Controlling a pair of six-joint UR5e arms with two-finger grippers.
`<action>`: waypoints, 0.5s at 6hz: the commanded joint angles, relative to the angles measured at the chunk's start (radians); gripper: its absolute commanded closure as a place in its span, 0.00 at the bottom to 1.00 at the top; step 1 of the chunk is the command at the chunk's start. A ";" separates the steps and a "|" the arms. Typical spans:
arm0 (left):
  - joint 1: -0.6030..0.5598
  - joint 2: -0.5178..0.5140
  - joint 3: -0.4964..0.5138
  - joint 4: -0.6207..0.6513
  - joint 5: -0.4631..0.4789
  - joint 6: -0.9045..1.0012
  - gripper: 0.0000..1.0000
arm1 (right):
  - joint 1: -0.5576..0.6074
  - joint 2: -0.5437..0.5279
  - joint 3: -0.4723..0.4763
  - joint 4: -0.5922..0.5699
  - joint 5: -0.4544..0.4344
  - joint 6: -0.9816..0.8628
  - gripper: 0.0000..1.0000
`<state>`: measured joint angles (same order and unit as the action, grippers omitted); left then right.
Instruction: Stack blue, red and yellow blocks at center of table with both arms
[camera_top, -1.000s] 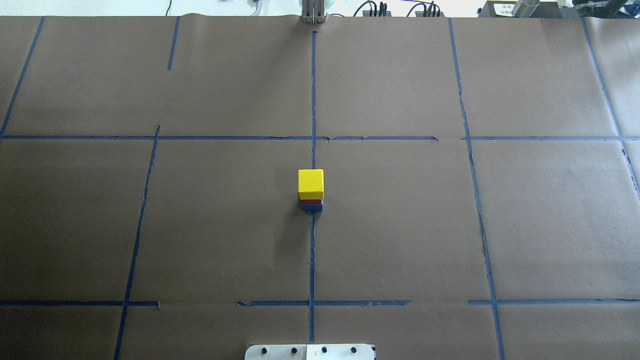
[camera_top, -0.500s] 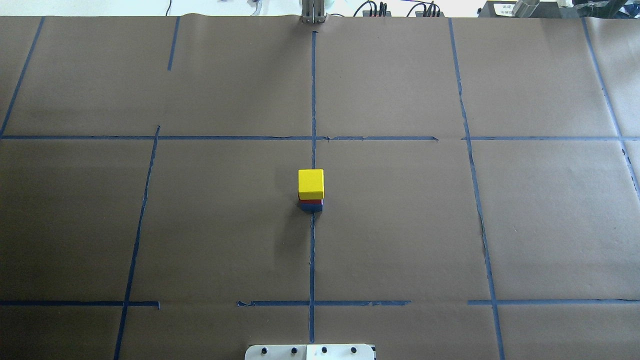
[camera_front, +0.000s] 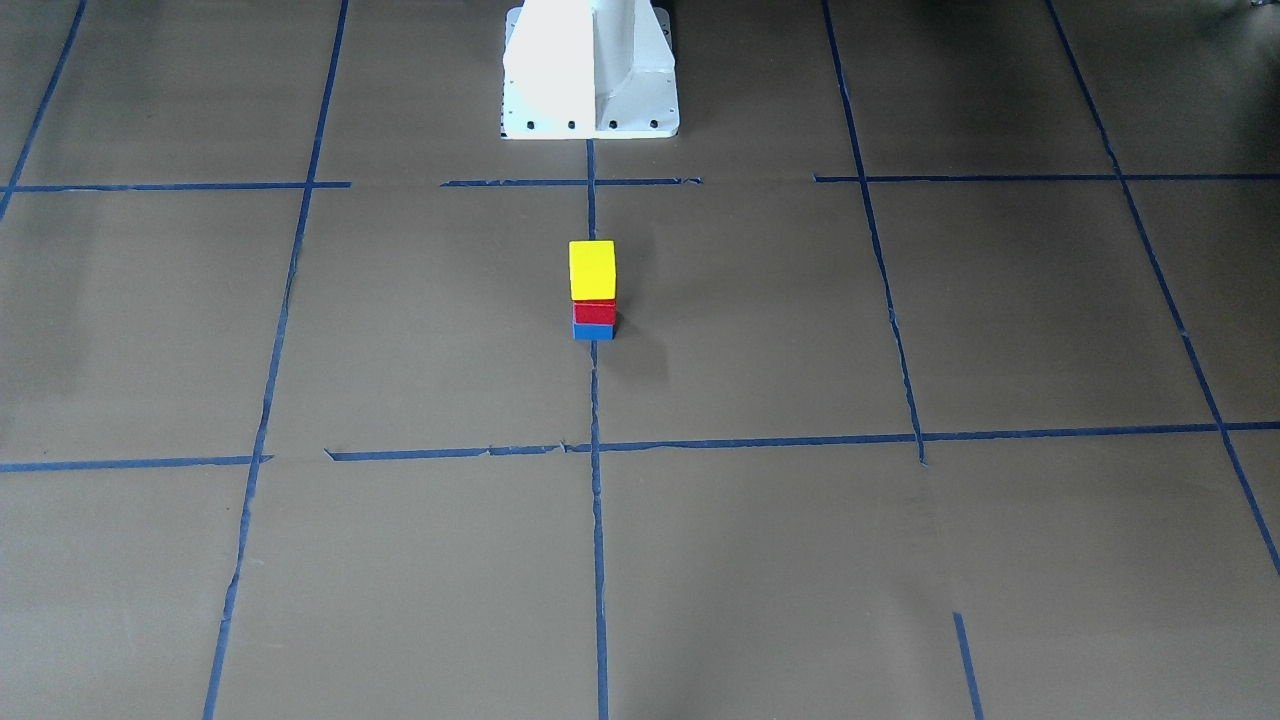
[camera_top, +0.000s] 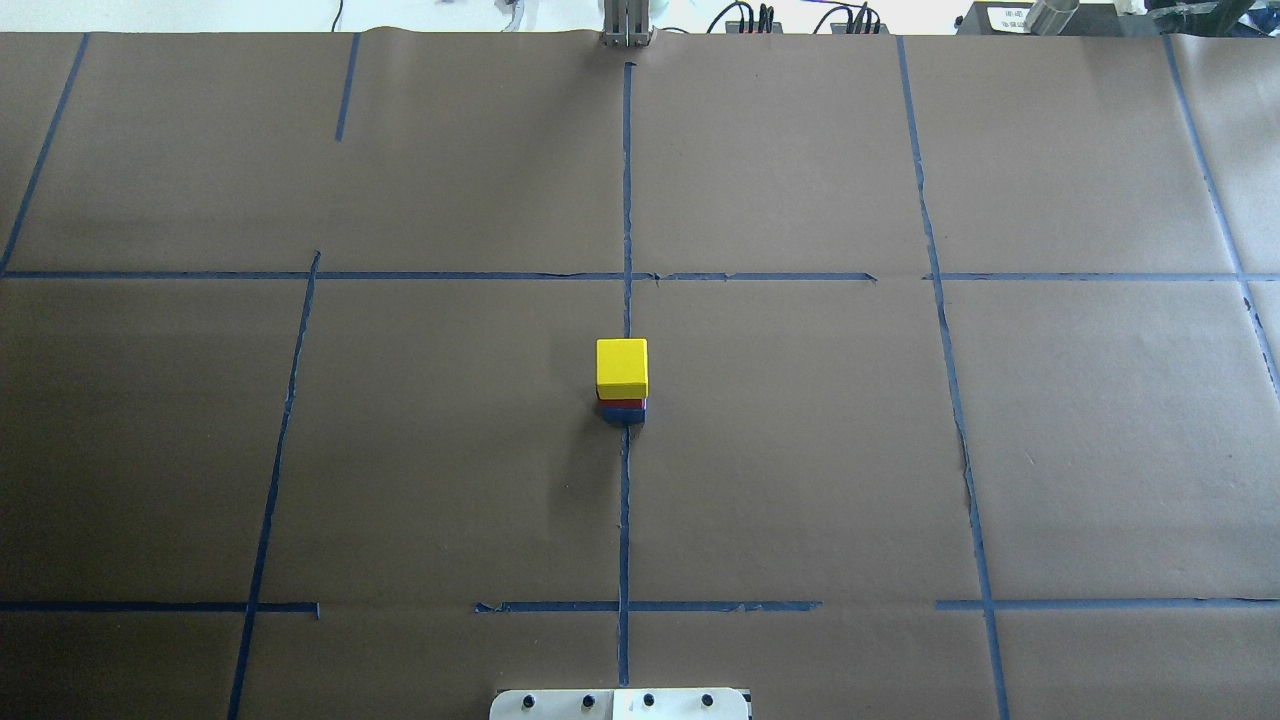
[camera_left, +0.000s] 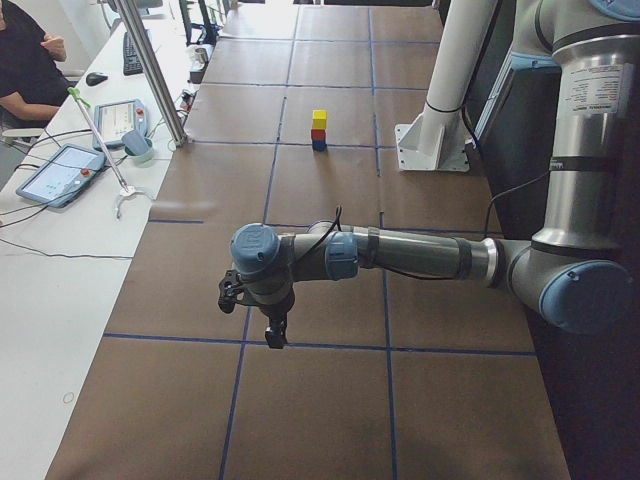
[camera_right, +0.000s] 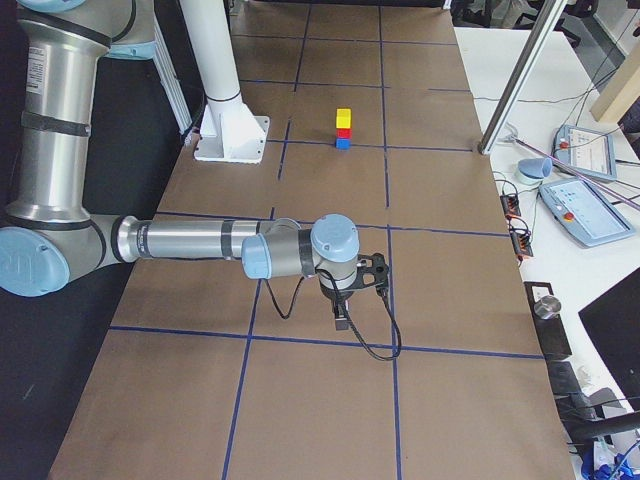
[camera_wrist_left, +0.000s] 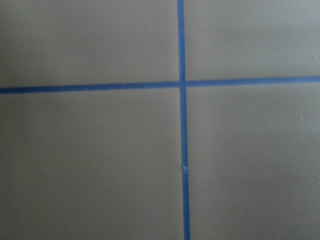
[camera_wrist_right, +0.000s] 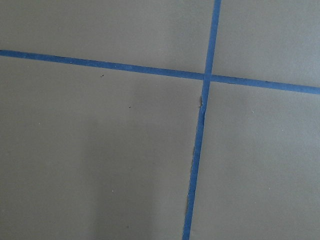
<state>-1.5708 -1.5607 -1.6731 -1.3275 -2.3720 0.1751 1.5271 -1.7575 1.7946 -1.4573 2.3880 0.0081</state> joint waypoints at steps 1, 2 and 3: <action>0.005 0.002 0.021 0.005 -0.004 0.027 0.00 | -0.001 -0.002 0.000 0.000 -0.001 0.000 0.00; 0.008 0.004 0.035 0.001 -0.004 0.021 0.00 | -0.001 -0.003 -0.001 0.000 -0.007 -0.002 0.00; 0.008 0.002 0.044 -0.002 -0.004 0.023 0.00 | -0.001 -0.014 0.005 0.003 -0.009 -0.002 0.00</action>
<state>-1.5641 -1.5583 -1.6392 -1.3263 -2.3760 0.1978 1.5263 -1.7641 1.7956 -1.4564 2.3818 0.0066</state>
